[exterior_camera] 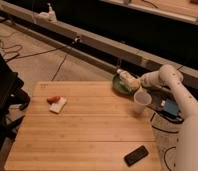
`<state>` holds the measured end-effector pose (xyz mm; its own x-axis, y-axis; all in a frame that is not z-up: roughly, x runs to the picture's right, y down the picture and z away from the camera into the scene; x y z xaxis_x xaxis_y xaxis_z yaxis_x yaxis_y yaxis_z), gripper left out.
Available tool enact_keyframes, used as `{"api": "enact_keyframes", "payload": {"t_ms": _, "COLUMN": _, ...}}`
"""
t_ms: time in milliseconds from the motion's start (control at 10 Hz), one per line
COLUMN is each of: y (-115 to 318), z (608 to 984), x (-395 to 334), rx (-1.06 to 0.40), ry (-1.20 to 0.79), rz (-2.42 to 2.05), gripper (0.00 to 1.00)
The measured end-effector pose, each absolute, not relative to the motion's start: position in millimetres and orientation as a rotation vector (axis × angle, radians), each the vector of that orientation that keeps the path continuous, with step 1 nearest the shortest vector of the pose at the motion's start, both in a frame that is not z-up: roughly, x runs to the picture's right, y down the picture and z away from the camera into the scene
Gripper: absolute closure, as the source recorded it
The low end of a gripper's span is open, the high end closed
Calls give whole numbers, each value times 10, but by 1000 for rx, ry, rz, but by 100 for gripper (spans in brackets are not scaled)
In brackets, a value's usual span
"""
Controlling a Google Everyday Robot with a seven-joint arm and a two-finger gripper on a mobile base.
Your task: Place the bottle in the ceramic bowl
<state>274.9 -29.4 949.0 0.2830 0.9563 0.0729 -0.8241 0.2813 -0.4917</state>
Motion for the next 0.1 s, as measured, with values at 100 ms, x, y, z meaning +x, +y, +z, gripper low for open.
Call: {"api": "enact_keyframes", "payload": {"t_ms": 100, "y": -298, "z": 9488, "x": 2749, "rx": -395, "ry": -391, "rz": 1234, "gripper": 25}}
